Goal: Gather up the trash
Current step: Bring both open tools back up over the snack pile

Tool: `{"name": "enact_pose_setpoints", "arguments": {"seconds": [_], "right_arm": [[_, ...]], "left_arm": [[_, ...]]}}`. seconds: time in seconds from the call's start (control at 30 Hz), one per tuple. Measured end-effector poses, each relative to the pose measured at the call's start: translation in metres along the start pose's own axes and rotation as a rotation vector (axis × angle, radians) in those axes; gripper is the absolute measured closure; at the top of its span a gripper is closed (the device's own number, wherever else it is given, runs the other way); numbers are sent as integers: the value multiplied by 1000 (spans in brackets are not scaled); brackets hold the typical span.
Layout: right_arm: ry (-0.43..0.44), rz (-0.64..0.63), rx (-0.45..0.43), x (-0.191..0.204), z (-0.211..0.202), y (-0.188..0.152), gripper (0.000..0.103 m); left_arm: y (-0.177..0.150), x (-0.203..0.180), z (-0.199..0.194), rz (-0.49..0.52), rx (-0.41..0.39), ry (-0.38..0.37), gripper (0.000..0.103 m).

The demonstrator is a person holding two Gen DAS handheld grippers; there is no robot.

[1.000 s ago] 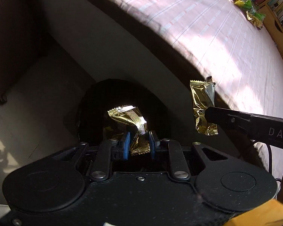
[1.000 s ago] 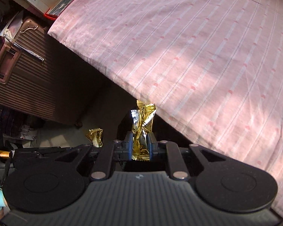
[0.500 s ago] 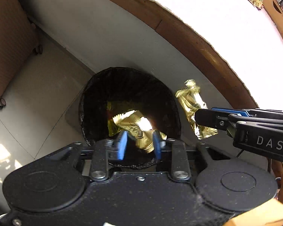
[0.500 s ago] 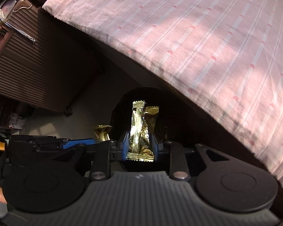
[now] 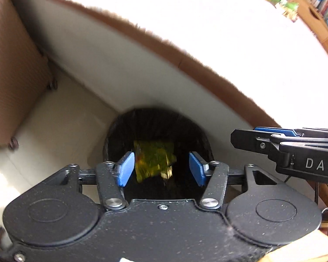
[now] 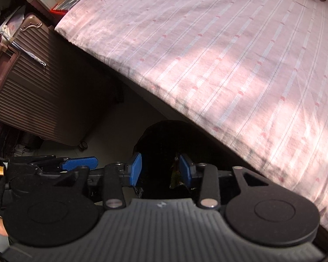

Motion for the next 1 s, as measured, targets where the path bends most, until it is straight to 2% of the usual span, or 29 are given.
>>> {"name": "enact_pose_setpoints", "arguments": {"seconds": [0.13, 0.3, 0.4, 0.6, 0.87, 1.0], "right_arm": [[-12, -41, -98, 0, -31, 21, 40], [-30, -84, -231, -5, -78, 53, 34], [-54, -95, -320, -16, -110, 75, 27], [-116, -105, -460, -49, -168, 114, 15], [-200, -100, -563, -106, -211, 166, 11], [-225, -91, -590, -136, -221, 185, 8]], "left_arm": [[28, -8, -27, 24, -120, 9, 39], [72, -28, -76, 40, -265, -17, 22], [102, -44, -103, 46, -334, -34, 17], [160, -80, -135, 34, -396, -69, 11], [222, -134, -130, 48, -448, -75, 7], [250, -163, -117, 76, -461, -46, 7]]}}
Point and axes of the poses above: each gripper's, at about its wrist camera, not at the fingertips, and z roughly the way its jaws point, x to its left, y to its top, the point moved 6 cm from there along z, roughly the way its jaws point, and after that the axes turned 12 degrees about y, right-handed, at the moved point
